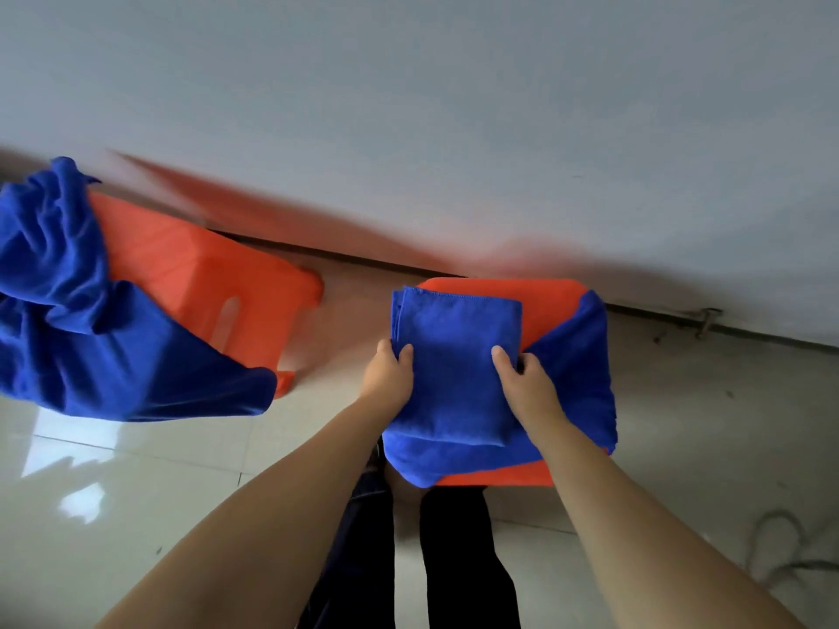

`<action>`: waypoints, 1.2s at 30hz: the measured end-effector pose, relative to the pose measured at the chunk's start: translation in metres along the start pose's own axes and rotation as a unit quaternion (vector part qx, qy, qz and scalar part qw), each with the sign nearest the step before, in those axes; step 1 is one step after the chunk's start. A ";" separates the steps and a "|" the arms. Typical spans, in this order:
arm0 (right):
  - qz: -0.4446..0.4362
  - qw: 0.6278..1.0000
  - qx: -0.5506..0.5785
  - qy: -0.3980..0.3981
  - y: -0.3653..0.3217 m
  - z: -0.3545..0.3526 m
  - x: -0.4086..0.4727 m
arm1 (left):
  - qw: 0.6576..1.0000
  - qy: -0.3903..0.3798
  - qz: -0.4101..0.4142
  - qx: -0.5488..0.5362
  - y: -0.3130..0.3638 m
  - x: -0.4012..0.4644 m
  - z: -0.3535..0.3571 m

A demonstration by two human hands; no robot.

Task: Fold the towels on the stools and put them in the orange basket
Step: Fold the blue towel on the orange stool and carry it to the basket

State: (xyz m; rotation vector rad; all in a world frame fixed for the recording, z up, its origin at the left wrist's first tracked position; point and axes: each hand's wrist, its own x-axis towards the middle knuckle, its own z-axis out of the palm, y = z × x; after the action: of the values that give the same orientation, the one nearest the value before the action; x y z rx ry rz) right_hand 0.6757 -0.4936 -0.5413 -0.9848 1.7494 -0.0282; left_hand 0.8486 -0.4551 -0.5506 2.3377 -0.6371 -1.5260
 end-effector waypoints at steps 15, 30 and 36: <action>-0.021 0.901 0.422 -0.096 -0.054 -0.120 -0.114 | 0.983 -0.076 0.128 -0.109 0.120 -0.141 -0.050; -0.123 0.785 0.561 0.233 0.039 -0.116 -0.322 | 0.862 -0.250 0.410 0.162 0.146 -0.265 -0.023; -0.051 0.662 0.619 0.420 0.131 -0.055 -0.452 | 0.740 -0.414 0.455 0.272 0.082 -0.371 0.027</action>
State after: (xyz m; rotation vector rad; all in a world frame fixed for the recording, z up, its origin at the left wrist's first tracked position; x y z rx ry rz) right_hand 0.5898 -0.1505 -0.2265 0.0684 1.8127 -1.7614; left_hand 0.6785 -0.3392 -0.2295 0.9785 -2.2550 -1.8540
